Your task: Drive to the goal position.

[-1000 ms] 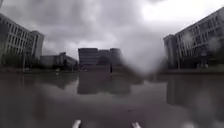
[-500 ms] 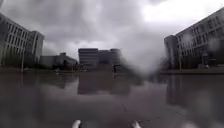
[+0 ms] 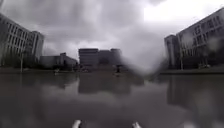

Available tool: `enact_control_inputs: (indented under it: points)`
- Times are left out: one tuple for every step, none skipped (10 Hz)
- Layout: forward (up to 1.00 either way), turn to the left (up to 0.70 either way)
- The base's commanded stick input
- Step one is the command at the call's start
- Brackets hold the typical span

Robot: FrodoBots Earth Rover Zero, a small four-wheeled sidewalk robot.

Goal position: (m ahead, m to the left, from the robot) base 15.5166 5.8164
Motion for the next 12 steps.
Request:
enact_control_inputs:
  points:
    - [0.7, 0.0]
    - [0.7, 0.0]
    - [0.7, 0.0]
    - [0.7, 0.0]
    - [0.7, 0.0]
    - [0.7, 0.0]
    - [0.7, 0.0]
    - [0.7, 0.0]
    - [0.7, 0.0]
    - [0.7, 0.0]
    - [0.7, 0.0]
    - [0.7, 0.0]
